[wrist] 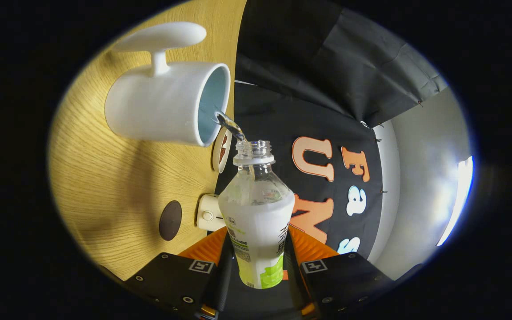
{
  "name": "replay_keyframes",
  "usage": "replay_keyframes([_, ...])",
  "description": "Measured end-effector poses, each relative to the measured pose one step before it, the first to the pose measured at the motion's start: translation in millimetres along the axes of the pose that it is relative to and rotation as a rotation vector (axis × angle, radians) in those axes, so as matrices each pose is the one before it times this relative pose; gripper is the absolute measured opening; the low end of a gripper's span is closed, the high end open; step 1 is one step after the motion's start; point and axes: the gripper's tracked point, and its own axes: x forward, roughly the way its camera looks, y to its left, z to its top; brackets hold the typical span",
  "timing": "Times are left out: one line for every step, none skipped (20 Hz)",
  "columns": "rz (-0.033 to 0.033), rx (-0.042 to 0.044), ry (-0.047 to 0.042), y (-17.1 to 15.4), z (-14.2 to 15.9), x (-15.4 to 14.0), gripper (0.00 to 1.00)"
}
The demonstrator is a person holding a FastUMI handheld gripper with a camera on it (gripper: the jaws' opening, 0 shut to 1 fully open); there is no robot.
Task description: Take the bottle from table, then pour the juice into the cup, finally place the bottle on the coaster
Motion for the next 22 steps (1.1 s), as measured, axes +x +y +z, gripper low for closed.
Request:
replay_keyframes([-0.00001,-0.00357,0.00048,0.18,-0.89,0.65,0.57])
replay_keyframes([0.00263,-0.00401,-0.00263,1.42,0.57,-0.77,0.57])
replay_keyframes([0.00120,-0.00611,-0.00260,0.19,0.33,1.51,0.57])
replay_keyframes([-0.00146,-0.00908,-0.00346,-0.46,0.32,0.11,0.57])
replay_keyframes([-0.00096,-0.00956,-0.00450,-1.05,1.42,-0.77,0.57])
replay_keyframes([-0.00041,-0.00812,-0.00371,0.89,-0.47,0.17,0.57])
replay_keyframes([-0.00158,-0.00768,-0.00429,-0.67,0.69,0.72,0.57])
replay_keyframes([-0.00217,-0.00651,-0.00248,-1.11,0.70,0.16,0.57])
replay_keyframes([-0.00300,-0.00369,-0.00197,-1.04,-0.90,1.08,0.57])
replay_keyframes([-0.00176,-0.00160,-0.00217,-0.36,1.57,0.17,0.57])
replay_keyframes([-0.00210,-0.00242,-0.00316,-1.57,1.70,0.03,0.57])
replay_keyframes([-0.00229,-0.00363,-0.00187,-1.41,-0.12,0.12,0.57])
replay_keyframes([0.00038,-0.00507,-0.00145,-0.36,-0.21,0.79,0.57])
replay_keyframes([-0.00170,-0.00515,-0.00084,-0.95,-0.04,-1.16,0.57])
replay_keyframes([-0.00108,-0.00484,-0.00167,-0.17,0.29,-0.36,0.57])
replay_keyframes([-0.00069,-0.00404,-0.00090,0.22,-0.97,1.31,0.57])
replay_keyframes([-0.00009,-0.00381,-0.00259,0.09,0.96,-0.09,0.57])
replay_keyframes([0.00056,-0.00584,-0.00338,-0.36,0.89,1.00,0.57])
replay_keyframes([-0.00016,-0.00797,-0.00371,0.53,1.80,0.37,0.57])
replay_keyframes([-0.00029,-0.00970,-0.00446,0.24,-0.33,0.60,0.57])
replay_keyframes([0.00034,-0.00952,-0.00369,-0.22,0.00,-1.36,0.57])
replay_keyframes([-0.00094,-0.00710,-0.00213,0.04,-0.09,1.03,0.57])
